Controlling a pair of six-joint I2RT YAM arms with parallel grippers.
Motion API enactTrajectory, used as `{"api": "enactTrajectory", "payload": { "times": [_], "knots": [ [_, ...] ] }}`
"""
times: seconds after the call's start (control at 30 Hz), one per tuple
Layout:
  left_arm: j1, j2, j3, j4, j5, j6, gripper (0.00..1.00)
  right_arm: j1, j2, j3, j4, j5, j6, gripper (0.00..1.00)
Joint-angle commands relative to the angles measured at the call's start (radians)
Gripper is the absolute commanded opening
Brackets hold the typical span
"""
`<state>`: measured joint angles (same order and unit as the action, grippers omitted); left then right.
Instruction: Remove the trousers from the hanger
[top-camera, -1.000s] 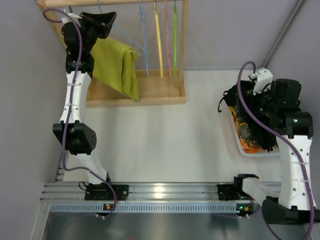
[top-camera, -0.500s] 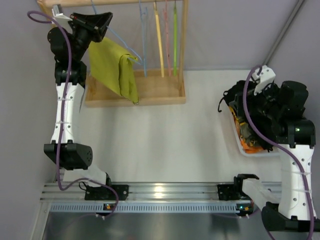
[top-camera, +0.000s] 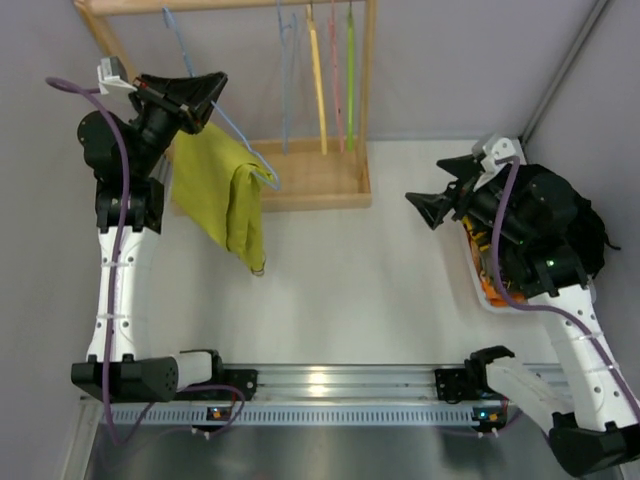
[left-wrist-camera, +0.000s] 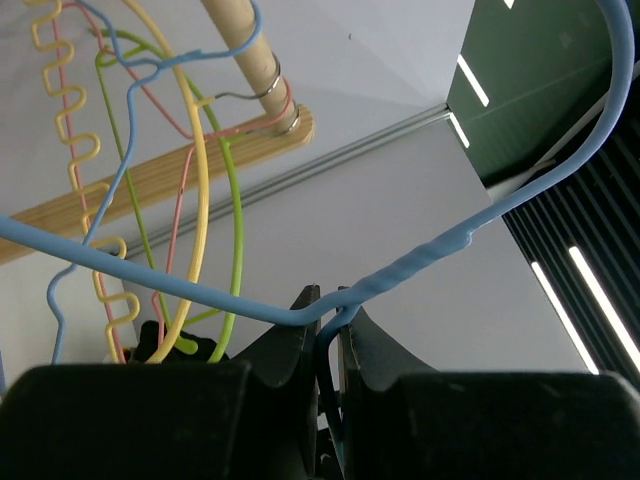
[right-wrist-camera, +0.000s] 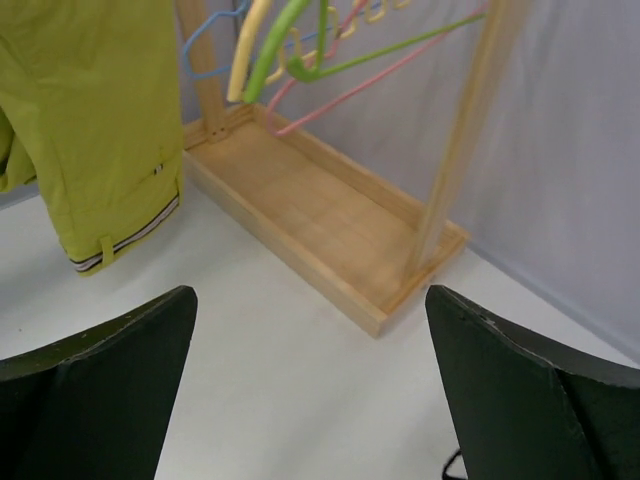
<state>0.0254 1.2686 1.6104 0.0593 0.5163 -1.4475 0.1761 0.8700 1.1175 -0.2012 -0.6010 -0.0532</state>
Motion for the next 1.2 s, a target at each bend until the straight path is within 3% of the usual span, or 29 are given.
{"api": "enactTrajectory", "payload": {
  "times": [0.0, 0.2, 0.5, 0.77, 1.17],
  "knots": [
    [0.004, -0.09, -0.021, 0.169, 0.024, -0.028, 0.0, 0.158, 0.032, -0.027, 0.219, 0.042, -0.023, 0.99],
    [0.005, -0.156, -0.021, 0.171, 0.053, 0.054, 0.0, 0.467, 0.121, -0.061, 0.373, 0.242, -0.08, 0.99],
    [0.004, -0.166, 0.002, 0.172, 0.088, 0.065, 0.0, 0.758, 0.265, -0.051, 0.629, 0.445, -0.177, 0.99],
    [0.004, -0.164, 0.025, 0.172, 0.09, 0.052, 0.0, 0.91, 0.409, -0.039, 0.763, 0.492, -0.327, 0.94],
    [0.004, -0.164, 0.043, 0.172, 0.088, 0.041, 0.0, 0.967, 0.602, 0.122, 0.787, 0.541, -0.292, 0.91]
  ]
}}
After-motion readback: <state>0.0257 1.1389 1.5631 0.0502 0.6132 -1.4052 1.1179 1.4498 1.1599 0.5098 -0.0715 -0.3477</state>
